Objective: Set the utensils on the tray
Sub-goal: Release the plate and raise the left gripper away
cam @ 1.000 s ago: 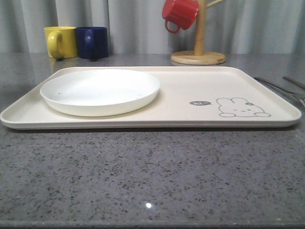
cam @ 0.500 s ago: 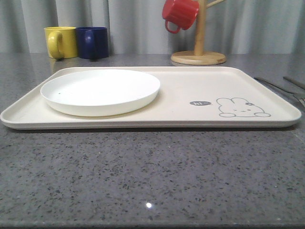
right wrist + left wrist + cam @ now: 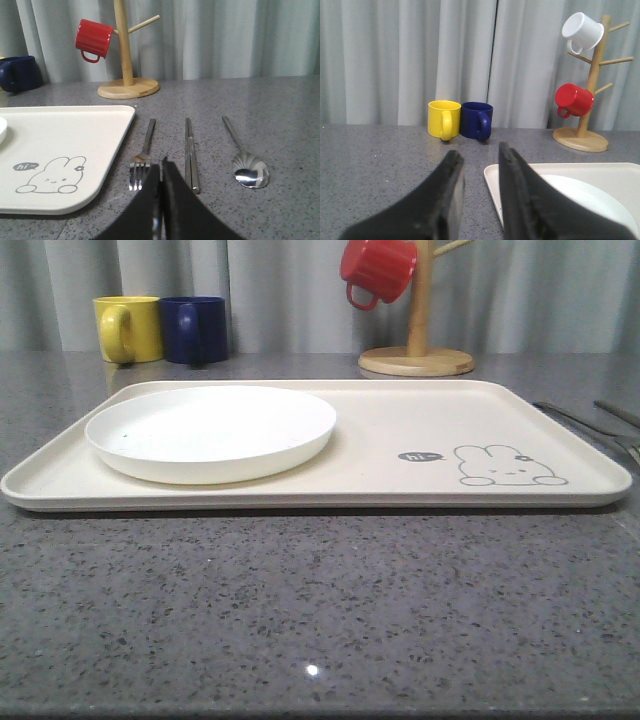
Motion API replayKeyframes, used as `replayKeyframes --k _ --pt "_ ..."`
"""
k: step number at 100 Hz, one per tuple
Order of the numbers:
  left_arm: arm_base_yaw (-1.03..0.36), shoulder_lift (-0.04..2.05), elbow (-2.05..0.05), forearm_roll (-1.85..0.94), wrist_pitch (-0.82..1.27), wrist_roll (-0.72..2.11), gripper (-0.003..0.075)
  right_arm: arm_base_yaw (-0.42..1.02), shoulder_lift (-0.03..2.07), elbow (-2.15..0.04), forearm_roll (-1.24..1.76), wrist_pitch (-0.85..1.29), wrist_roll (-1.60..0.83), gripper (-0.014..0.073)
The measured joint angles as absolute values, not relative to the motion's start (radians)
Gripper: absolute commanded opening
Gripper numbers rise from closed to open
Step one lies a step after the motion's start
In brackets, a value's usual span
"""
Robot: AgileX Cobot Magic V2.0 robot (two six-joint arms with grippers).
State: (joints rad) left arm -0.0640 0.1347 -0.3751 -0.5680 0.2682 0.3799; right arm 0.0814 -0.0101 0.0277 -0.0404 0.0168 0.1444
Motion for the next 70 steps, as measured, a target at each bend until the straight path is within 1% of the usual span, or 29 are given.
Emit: replayKeyframes --k 3,7,32,42,50,70 --pt "-0.064 0.130 -0.373 -0.568 0.268 0.380 0.0017 0.081 -0.010 0.028 -0.040 0.014 0.144 -0.0069" --pt "-0.064 0.128 -0.371 -0.568 0.270 0.380 -0.0021 0.081 -0.010 0.028 -0.040 0.000 0.144 -0.0069" --pt "-0.064 0.126 -0.368 -0.564 0.276 0.380 -0.0019 0.081 -0.010 0.025 -0.040 -0.028 0.144 -0.0069" --pt "-0.064 0.126 -0.368 -0.564 0.276 0.380 -0.0019 0.081 -0.010 -0.038 -0.040 0.065 0.144 -0.0069" --pt "-0.064 0.126 -0.368 -0.564 0.276 0.380 -0.0019 0.081 0.018 -0.132 -0.040 0.143 0.144 -0.0069" --pt "-0.064 0.126 -0.368 -0.564 0.276 0.380 -0.0019 0.081 0.223 -0.389 -0.051 0.360 0.144 -0.0069"
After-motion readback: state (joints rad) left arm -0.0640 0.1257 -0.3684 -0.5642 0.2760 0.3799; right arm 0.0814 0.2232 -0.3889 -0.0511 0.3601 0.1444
